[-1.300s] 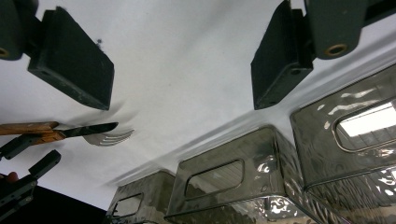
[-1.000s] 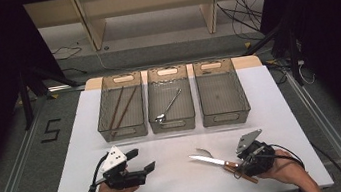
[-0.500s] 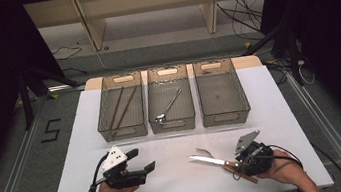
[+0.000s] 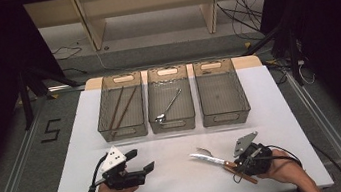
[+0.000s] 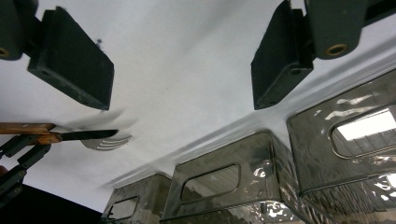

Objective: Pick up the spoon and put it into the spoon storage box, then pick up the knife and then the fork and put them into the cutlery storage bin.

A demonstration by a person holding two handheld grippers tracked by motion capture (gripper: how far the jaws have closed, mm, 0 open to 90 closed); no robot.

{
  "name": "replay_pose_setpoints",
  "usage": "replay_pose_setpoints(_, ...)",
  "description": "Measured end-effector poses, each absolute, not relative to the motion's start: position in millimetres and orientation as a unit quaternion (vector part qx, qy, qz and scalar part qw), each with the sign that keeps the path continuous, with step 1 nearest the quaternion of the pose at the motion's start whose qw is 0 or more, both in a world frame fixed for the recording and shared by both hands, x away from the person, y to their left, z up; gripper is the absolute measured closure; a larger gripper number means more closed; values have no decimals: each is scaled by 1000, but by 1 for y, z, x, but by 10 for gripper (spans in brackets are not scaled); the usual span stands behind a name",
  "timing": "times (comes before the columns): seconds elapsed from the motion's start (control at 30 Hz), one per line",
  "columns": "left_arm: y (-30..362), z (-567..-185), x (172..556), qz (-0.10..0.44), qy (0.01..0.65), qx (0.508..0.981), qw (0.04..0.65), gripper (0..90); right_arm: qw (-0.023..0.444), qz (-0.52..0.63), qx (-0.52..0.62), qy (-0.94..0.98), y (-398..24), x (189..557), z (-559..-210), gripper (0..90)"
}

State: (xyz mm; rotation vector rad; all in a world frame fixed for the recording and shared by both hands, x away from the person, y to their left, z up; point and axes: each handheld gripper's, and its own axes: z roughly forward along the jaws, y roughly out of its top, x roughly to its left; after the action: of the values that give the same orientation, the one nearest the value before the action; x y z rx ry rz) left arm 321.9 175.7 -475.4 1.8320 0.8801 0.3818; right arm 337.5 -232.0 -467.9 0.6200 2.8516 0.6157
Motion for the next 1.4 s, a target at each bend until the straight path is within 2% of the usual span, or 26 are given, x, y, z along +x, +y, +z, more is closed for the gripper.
replay_pose_setpoints(0.43,177,-476,322,159,368,761,509,210,109,222,200,948,-231,334,-461,766)
replay_pose_setpoints(0.93,183,-475,321,173,375,745,524,211,141,293,227,918,-234,328,-433,767)
replay_pose_setpoints(1.4,187,-476,321,186,375,734,535,201,192,356,339,850,-246,372,-406,767)
